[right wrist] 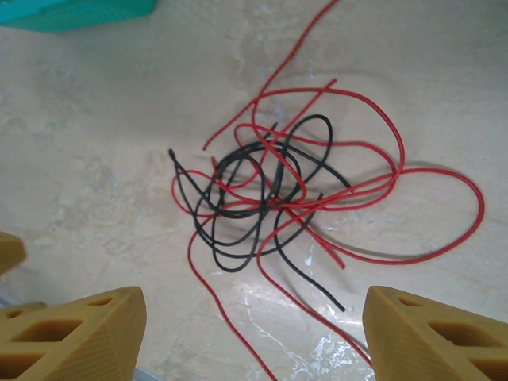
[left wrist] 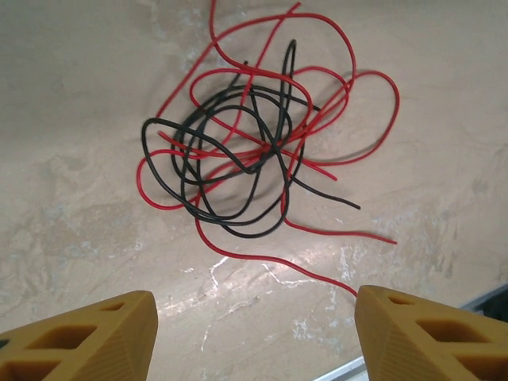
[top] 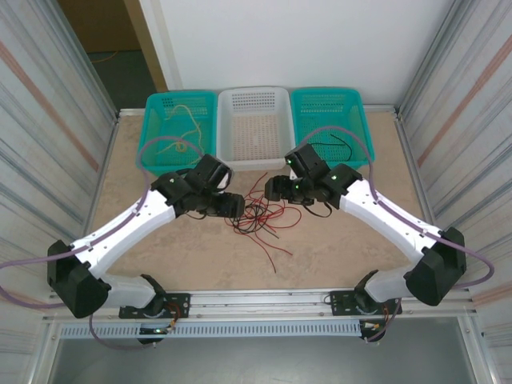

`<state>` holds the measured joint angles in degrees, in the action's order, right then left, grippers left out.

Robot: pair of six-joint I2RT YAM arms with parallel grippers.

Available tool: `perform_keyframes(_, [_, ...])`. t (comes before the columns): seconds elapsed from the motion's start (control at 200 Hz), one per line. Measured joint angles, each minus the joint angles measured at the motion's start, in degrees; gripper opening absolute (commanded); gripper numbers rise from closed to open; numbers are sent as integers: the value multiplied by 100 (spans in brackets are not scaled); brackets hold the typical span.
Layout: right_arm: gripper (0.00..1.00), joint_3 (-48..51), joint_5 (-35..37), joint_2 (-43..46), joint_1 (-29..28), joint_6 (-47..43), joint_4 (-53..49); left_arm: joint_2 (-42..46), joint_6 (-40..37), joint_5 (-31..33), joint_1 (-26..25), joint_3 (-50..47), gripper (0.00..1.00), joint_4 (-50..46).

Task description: Untangle the cables

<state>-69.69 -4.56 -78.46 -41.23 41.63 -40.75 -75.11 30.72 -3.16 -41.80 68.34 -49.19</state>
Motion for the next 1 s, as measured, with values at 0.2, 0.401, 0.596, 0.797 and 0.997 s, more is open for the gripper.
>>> perform_keyframes(0.2, [59, 278, 173, -144, -2, 315, 142, 13, 81, 2, 83, -81, 61, 304])
perform_keyframes(0.401, [56, 315, 179, -765, 0, 518, 490, 79, 192, -131, 306, -575, 55, 560])
perform_keyframes(0.596, [56, 33, 125, -1591, 127, 614, 170, 527, 339, -452, 861, -1156, 49, 791])
perform_keyframes(0.797, [54, -400, -28, -1897, 293, 531, -337, 671, 538, -931, 1309, -1611, 45, 1213])
perform_keyframes(0.997, [53, -400, -437, -1906, -170, 129, -693, 275, 682, -1279, 1309, -1661, 42, 1606])
